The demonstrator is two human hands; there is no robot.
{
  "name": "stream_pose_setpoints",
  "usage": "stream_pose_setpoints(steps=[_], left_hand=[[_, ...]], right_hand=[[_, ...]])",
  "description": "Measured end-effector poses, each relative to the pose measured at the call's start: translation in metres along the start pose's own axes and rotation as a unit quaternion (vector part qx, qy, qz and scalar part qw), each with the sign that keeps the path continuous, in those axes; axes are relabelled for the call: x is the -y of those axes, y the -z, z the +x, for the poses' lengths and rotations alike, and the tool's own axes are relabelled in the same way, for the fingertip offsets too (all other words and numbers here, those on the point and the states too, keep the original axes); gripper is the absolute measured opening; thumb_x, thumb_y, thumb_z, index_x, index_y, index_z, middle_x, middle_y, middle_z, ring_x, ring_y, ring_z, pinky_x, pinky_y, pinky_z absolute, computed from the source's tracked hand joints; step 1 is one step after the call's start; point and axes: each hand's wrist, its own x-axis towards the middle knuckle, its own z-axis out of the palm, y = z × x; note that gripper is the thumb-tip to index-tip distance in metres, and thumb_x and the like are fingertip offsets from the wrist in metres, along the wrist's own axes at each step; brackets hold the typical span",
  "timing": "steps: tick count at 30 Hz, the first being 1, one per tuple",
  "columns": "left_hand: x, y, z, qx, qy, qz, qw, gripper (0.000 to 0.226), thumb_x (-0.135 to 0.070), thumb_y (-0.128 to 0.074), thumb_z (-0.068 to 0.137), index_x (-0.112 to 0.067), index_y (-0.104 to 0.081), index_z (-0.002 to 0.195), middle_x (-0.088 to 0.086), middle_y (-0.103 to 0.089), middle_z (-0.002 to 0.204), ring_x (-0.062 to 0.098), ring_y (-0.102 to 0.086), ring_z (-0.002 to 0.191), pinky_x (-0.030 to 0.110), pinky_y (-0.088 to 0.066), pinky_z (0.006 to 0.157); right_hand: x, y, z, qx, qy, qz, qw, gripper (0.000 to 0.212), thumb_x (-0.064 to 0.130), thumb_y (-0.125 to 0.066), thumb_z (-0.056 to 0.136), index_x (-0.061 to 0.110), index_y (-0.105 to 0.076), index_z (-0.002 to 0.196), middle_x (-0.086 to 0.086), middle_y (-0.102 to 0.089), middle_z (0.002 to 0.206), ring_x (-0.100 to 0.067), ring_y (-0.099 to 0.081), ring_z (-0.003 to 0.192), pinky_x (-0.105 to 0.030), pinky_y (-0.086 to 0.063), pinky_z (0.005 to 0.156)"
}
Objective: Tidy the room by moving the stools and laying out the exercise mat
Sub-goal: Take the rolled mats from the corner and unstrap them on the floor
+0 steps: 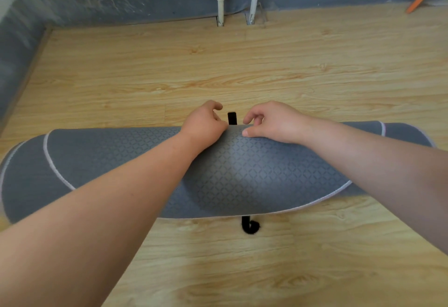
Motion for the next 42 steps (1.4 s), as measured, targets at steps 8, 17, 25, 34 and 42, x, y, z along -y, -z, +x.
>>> stream_pose_setpoints(steps=[8,17,25,34,42], left_hand=[[0.002,0.014,-0.015,0.061,-0.023,0.015,0.998,0.012,-0.021,-0.065,0.08,-0.032,-0.064,0.076,-0.016,-0.064,0.082,0.002,-0.057,0.075,0.018,-0.039,0.059],[0.002,0.02,-0.04,0.126,-0.066,0.044,0.989,0.035,-0.038,-0.084,0.063,-0.027,-0.065,0.089,-0.015,-0.054,0.089,-0.002,-0.049,0.076,0.016,-0.034,0.061],[0.015,0.022,-0.05,0.099,-0.072,0.045,0.991,0.028,-0.037,-0.082,0.067,-0.031,-0.062,0.085,-0.013,-0.059,0.087,0.003,-0.053,0.075,0.018,-0.038,0.063],[0.024,0.028,-0.05,0.174,-0.027,0.127,0.976,0.088,-0.067,-0.077,0.054,-0.029,-0.049,0.129,-0.007,-0.051,0.128,0.014,-0.049,0.116,0.035,-0.042,0.1],[0.023,0.031,-0.047,0.183,-0.032,0.136,0.973,0.087,-0.071,-0.076,0.049,-0.033,-0.051,0.123,-0.008,-0.05,0.122,0.015,-0.049,0.114,0.041,-0.042,0.102]], right_hand=[[0.001,0.006,-0.01,0.017,0.013,0.0,1.0,0.029,0.043,-0.075,0.077,0.029,-0.067,0.102,0.01,-0.064,0.095,-0.007,-0.059,0.081,-0.022,-0.043,0.069],[0.0,0.004,0.004,-0.035,-0.004,-0.032,0.999,0.018,0.024,-0.062,0.09,0.02,-0.069,0.106,0.005,-0.062,0.098,-0.012,-0.055,0.087,-0.022,-0.039,0.073],[0.028,-0.01,0.031,0.157,-0.04,-0.08,0.983,0.048,0.0,-0.051,0.087,0.026,-0.06,0.126,-0.004,-0.059,0.13,-0.023,-0.057,0.114,-0.035,-0.047,0.098],[0.019,-0.022,0.038,0.061,-0.075,0.026,0.995,0.032,0.015,-0.041,0.101,0.004,-0.051,0.13,-0.021,-0.065,0.111,-0.03,-0.069,0.087,-0.037,-0.056,0.072],[0.002,0.015,0.048,-0.205,-0.187,0.351,0.894,0.044,0.009,-0.034,0.103,0.007,-0.031,0.147,-0.023,-0.052,0.135,-0.033,-0.071,0.086,-0.037,-0.059,0.073]])
